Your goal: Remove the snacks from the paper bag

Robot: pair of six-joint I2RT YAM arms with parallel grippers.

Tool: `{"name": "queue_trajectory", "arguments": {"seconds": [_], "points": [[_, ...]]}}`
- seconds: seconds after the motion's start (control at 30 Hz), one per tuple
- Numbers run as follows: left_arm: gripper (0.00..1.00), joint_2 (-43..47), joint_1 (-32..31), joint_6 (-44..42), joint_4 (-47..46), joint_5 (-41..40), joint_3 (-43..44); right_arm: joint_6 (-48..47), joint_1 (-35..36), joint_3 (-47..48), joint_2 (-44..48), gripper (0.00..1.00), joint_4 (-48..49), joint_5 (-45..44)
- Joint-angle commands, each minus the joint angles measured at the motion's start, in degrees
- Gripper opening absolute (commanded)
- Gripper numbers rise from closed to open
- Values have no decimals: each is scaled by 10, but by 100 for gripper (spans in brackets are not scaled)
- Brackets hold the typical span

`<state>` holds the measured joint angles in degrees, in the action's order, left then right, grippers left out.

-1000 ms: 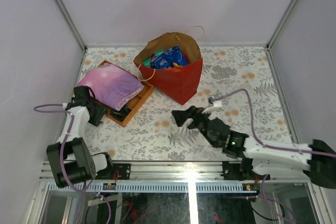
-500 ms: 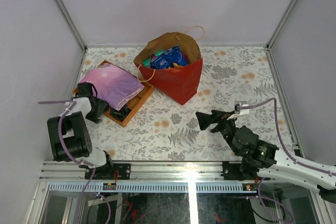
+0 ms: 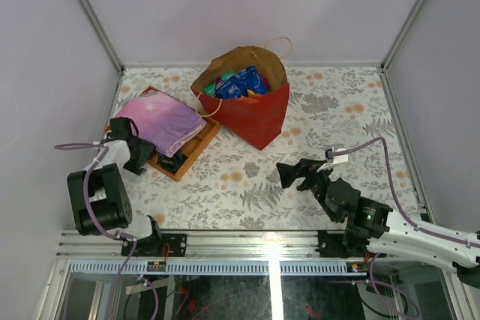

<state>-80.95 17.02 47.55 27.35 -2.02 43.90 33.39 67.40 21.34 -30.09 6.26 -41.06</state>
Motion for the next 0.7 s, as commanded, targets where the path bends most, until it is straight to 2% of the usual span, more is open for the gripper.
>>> {"name": "queue_trajectory", "arguments": {"seconds": [0.0, 0.03, 0.07, 0.1, 0.13, 0.17, 0.27, 0.43, 0.67], "points": [[59, -45, -2, 9, -52, 19, -23, -17, 0, 28, 2, 99, 11, -12], [55, -51, -2, 15, -61, 21, -27, -16, -1, 27, 3, 99, 10, -14], [46, -57, -2, 17, -70, 26, -29, -17, 0, 27, 4, 99, 8, -15], [33, -62, -2, 19, -78, 30, -29, -17, 0, 27, 5, 99, 7, -17], [14, -66, -2, 21, -82, 36, -27, -18, 0, 28, 4, 99, 7, -17], [1, -68, -2, 25, -84, 41, -23, -21, 0, 29, 1, 99, 8, -18], [0, -62, -3, 45, -81, 42, -6, -39, 0, 33, -10, 99, 15, -24], [0, -60, -4, 112, -51, -5, 49, -58, 0, 43, -39, 99, 32, -18], [0, -147, -39, 210, -20, -51, 154, -67, -1, 58, -61, 99, 35, -7]]}}
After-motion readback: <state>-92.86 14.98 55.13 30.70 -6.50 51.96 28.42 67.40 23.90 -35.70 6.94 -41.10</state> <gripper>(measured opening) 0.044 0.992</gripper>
